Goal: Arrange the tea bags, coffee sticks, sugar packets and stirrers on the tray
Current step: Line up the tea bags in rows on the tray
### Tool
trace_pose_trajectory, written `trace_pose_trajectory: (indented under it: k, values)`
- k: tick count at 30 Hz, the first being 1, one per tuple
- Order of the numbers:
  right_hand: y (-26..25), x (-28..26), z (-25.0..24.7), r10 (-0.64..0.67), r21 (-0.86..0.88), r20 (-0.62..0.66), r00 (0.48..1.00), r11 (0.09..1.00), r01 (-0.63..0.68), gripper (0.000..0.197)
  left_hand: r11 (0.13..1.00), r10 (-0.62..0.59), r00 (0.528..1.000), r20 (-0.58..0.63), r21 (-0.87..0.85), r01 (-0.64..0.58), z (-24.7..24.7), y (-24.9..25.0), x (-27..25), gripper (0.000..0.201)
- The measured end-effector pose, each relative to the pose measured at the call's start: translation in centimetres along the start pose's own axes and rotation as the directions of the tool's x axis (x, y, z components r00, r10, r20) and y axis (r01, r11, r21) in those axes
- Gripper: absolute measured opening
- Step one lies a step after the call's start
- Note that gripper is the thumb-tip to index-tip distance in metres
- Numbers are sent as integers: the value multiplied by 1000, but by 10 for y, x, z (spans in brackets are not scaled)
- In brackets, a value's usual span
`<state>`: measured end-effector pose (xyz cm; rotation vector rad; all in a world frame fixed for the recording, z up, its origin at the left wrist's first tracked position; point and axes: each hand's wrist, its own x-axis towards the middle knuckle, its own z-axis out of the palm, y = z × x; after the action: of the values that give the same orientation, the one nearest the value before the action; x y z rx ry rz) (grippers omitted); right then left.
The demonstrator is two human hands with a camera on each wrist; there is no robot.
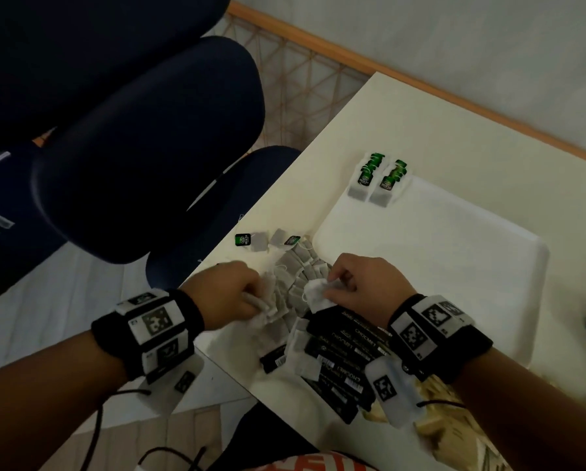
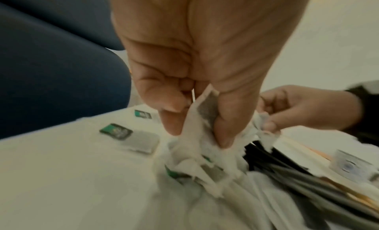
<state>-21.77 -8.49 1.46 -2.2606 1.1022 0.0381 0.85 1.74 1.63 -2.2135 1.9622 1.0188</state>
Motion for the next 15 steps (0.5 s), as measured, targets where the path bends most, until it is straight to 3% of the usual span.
trace_pose_trajectory:
  k: [3,6,9,15]
  values:
    - [-2,0,-3,-21,35,2,1000,999,21,15,992,-109,987,-117,-72,101,-8,-13,14,11]
    - [-5,0,-4,-25,39,3,1000,999,25,21,985,-160,977,-144,-88,149,-6,-26,33,17]
    - [-9,-2,-3,-30,35,35,999,999,29,28,988,-148,981,-129,-53,142,-5,-34,45,15]
    - [-11,5,0,-3,0,42,999,1000,3,20,996,-55,993,-100,-82,47,8,-27,55,19]
